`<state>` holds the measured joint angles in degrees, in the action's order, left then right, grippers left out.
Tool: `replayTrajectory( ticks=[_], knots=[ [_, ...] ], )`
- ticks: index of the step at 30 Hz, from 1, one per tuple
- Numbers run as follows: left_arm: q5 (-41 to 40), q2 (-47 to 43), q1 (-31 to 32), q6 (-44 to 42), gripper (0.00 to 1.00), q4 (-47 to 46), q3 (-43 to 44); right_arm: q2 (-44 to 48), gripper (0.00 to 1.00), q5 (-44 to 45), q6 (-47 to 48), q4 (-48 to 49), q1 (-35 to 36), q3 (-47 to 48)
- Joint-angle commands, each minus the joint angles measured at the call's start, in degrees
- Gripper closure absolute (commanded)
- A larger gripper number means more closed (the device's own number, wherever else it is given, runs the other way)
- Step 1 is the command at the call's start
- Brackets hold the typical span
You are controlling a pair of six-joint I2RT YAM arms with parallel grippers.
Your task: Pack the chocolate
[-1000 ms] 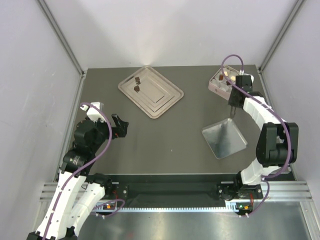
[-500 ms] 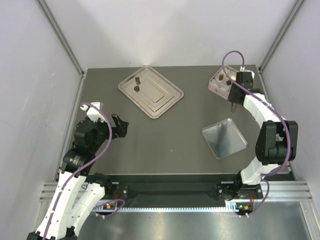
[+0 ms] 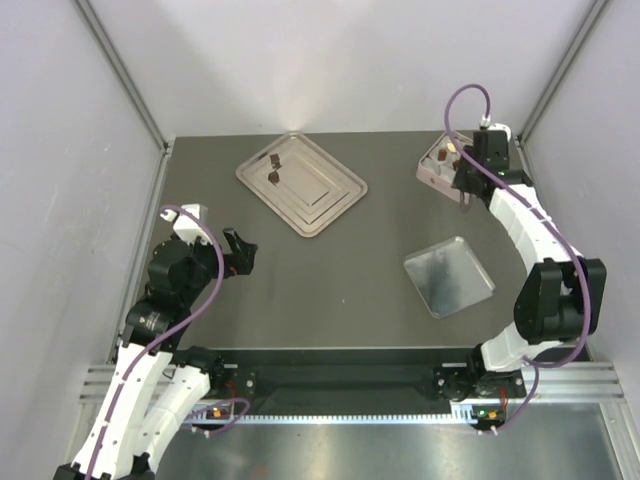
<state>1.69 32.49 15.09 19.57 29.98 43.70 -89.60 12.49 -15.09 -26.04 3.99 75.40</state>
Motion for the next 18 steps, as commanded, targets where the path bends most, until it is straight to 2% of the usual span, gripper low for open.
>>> replayTrajectory(
  ticks=[1, 9, 14, 18],
  knots=[
    [0.2, -0.6, -0.2, -0.1, 0.01, -3.5, -0.1, 1.9, 0.60, -1.1, -0.5, 3.3, 6.5, 4.6],
    [-1.2, -1.0, -0.2, 0.0, 0.01, -3.3, 0.0, -10.6, 0.61, -0.1, -0.6, 9.2, 25.4, 13.8],
    [-1.2, -1.6, -0.2, 0.0, 0.01, -3.3, 0.0, -21.3, 0.61, -0.2, -1.9, 13.4, 31.5, 22.7],
    [-3.5, -2.3, -0.2, 0.1, 0.01, -3.3, 0.0, -28.7, 0.61, -4.4, -6.1, 15.0, 34.6, 28.8]
  ],
)
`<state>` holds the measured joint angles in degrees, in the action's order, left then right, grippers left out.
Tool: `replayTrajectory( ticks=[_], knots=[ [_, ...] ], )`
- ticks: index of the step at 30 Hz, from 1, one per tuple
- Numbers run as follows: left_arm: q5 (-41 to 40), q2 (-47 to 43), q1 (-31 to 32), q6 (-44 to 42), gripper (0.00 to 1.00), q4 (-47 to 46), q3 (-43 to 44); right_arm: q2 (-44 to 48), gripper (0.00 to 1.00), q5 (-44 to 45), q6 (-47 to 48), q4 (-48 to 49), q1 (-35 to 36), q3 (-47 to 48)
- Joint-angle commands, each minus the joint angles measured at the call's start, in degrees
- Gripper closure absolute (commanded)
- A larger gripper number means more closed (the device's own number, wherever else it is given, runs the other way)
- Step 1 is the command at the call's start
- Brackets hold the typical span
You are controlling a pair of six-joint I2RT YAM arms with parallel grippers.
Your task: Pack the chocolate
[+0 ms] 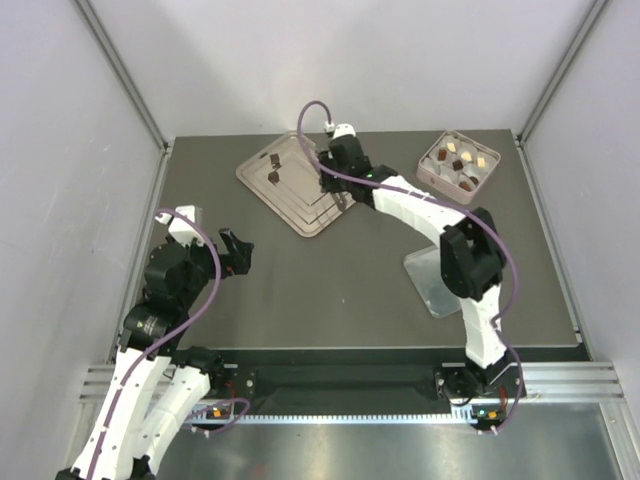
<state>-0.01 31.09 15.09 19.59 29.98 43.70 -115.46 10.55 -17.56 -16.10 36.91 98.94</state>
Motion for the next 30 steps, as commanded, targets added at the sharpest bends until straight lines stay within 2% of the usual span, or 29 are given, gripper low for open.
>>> replayTrajectory(
  ticks=[1, 5, 11, 14, 21, 30],
  knots=[
    [-1.8, -0.9, -0.2, 0.1, 0.01, -3.4, 0.0, -4.0, 0.61, -3.1, -4.1, 5.7, 2.2, 6.9],
    [-3.0, -1.5, -0.2, 0.3, 0.01, -3.0, 0.2, -10.0, 0.60, -4.5, -3.6, 7.3, 5.2, 10.4],
    [-3.6, -3.1, -0.2, 0.1, 0.01, -3.9, -0.4, -14.1, 0.59, -3.1, -1.4, 8.6, 8.3, 13.3],
    [-3.4, -2.8, -0.2, 0.2, 0.01, -3.7, -0.2, -15.6, 0.56, -1.2, -1.4, 9.4, 9.3, 13.6],
    [-3.4, -2.8, -0.2, 0.2, 0.01, -3.8, -0.3, -19.9, 0.55, -0.3, -2.6, 8.9, 9.6, 18.1],
    [-3.1, -2.4, -0.2, 0.2, 0.01, -3.9, -0.4, -21.5, 0.54, 2.8, -1.5, 8.5, 9.7, 19.4]
  ],
)
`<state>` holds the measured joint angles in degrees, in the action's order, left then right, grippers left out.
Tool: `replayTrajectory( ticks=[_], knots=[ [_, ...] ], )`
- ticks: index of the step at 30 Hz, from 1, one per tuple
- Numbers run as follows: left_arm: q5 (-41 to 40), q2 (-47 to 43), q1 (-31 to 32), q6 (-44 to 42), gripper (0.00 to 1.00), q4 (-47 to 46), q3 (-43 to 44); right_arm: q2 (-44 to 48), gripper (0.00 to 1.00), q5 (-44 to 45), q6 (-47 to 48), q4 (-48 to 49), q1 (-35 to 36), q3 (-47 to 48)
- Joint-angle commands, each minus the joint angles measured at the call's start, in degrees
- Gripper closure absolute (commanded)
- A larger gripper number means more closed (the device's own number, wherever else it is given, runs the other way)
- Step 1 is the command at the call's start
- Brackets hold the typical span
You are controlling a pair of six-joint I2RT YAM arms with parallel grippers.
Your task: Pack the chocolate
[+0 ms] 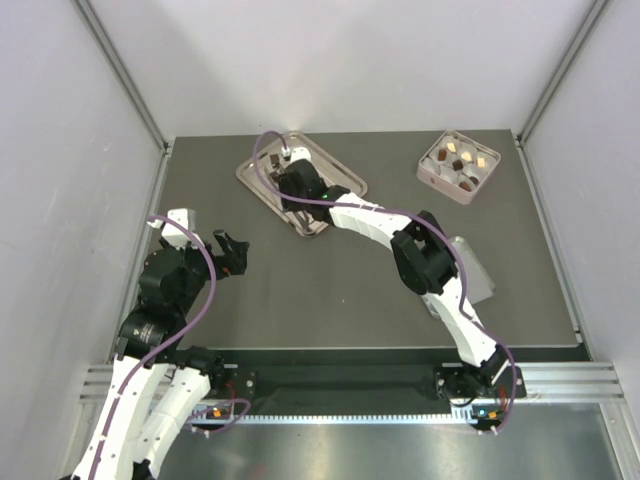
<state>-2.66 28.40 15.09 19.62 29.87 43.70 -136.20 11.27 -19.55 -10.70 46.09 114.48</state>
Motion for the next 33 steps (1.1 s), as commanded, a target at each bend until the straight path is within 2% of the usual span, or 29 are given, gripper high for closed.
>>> replayTrajectory(
  ticks=[1, 22, 33],
  knots=[
    [-0.5, 0.2, -0.2, 0.2, 0.01, -3.8, -0.4, -1.3, 0.54, 1.9, 0.4, 2.8, 0.4, 4.3],
    [-0.3, 0.2, -0.2, 0.3, 0.01, -3.9, -0.5, -7.1, 0.52, 0.2, -1.3, -1.9, 0.4, 11.0],
    [-0.4, 0.0, -0.2, 0.3, 0.01, -3.8, -0.5, -7.9, 0.55, 0.3, -1.5, -3.9, 0.3, 13.1]
  ],
)
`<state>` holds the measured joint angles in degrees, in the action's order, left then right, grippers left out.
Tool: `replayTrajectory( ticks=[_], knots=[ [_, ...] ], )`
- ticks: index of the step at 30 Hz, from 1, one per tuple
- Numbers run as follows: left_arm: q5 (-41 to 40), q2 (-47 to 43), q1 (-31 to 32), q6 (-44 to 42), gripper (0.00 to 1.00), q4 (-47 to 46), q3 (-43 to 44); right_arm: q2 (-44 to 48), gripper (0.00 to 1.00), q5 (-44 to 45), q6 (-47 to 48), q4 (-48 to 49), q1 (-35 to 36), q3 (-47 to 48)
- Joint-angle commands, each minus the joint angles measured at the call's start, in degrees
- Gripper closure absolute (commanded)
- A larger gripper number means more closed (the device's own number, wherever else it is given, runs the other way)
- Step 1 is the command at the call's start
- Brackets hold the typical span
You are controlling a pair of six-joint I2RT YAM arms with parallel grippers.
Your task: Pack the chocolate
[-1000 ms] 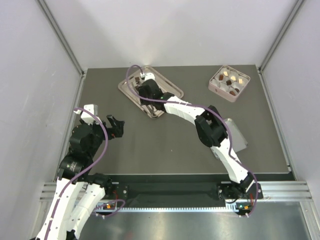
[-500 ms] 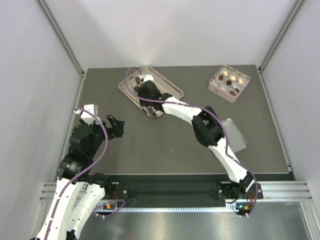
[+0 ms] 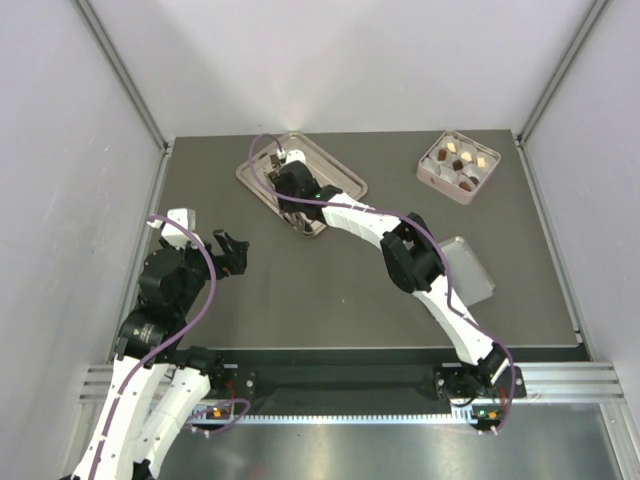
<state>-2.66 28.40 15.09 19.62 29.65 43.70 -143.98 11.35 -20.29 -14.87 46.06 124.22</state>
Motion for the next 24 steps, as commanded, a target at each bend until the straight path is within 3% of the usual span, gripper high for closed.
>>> replayTrajectory(
  ticks=[1, 12, 24],
  knots=[
    [-0.4, 0.1, -0.2, 0.3, 0.01, -3.5, -0.5, -0.1, 0.56, 0.4, -0.6, 0.2, 0.5, 3.4],
    [-0.8, 0.2, -0.2, 0.4, 0.01, -3.5, -0.5, 3.3, 0.64, 4.1, 2.1, -1.4, 0.5, 2.5],
    [-1.1, -0.3, -0.2, 0.7, 0.01, -3.4, -0.5, 19.4, 0.67, 3.3, 5.9, -0.4, -1.3, -12.2]
  ],
)
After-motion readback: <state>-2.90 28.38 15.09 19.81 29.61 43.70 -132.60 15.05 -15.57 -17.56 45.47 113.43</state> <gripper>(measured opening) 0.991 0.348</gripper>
